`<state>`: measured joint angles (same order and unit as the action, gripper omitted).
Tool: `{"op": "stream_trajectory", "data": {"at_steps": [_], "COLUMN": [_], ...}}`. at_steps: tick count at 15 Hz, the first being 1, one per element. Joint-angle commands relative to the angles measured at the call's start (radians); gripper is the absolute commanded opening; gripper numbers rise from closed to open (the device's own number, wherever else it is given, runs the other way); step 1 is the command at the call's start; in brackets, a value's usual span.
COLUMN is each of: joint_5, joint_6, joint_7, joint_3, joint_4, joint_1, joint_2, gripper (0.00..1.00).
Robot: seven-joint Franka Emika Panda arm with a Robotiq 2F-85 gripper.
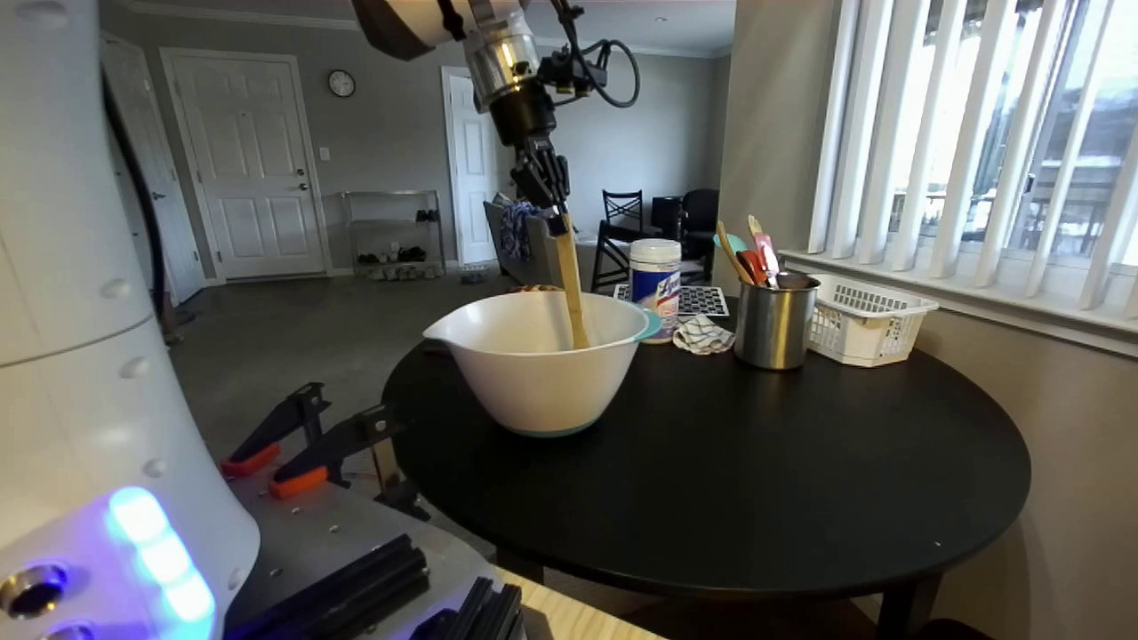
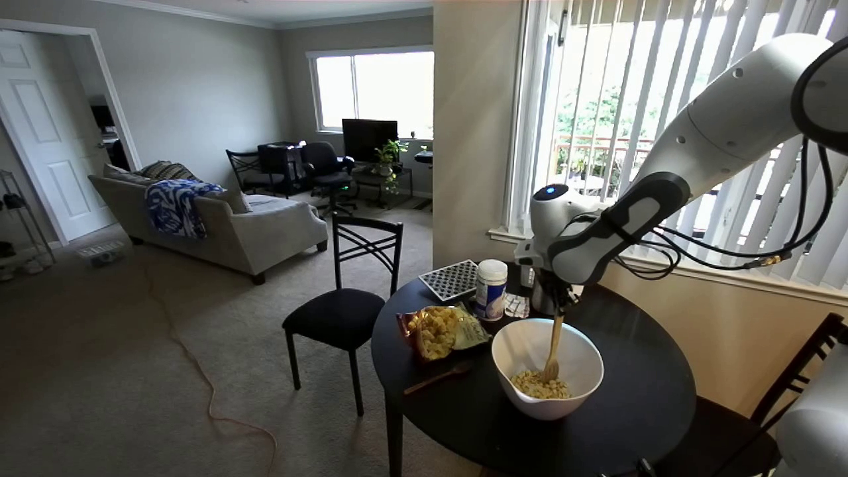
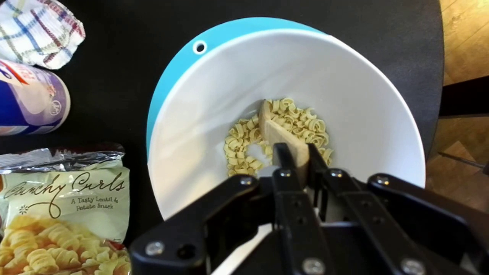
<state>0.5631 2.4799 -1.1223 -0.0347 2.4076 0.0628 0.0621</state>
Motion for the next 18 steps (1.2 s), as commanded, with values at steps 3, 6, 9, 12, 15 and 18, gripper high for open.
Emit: {"op": "stream_trajectory", "data": {"at_steps": [3, 6, 9, 12, 15, 18], "joint_5": [-0.008, -0.030, -0.130, -0.267, -0.391, -0.464], "joint_6": [-0.092, -0.160, -0.167, -0.154, -0.176, -0.209], "joint_7": [-0.049, -0.083, -0.201, -0.381, -0.540, -0.640], "joint_3": [-0.004, -0.009, -0.018, -0.030, -0.046, -0.066], "joint_4": [0.036, 0.044, 0.060, 0.070, 0.053, 0.029], "joint_1": [-0.010, -0.008, -0.007, 0.003, 0.020, 0.035], "joint_2": [-0.018, -0.031, -0.048, -0.065, -0.069, -0.065], "gripper": [0.07, 0.07, 0.07, 0.06, 0.06, 0.06]}}
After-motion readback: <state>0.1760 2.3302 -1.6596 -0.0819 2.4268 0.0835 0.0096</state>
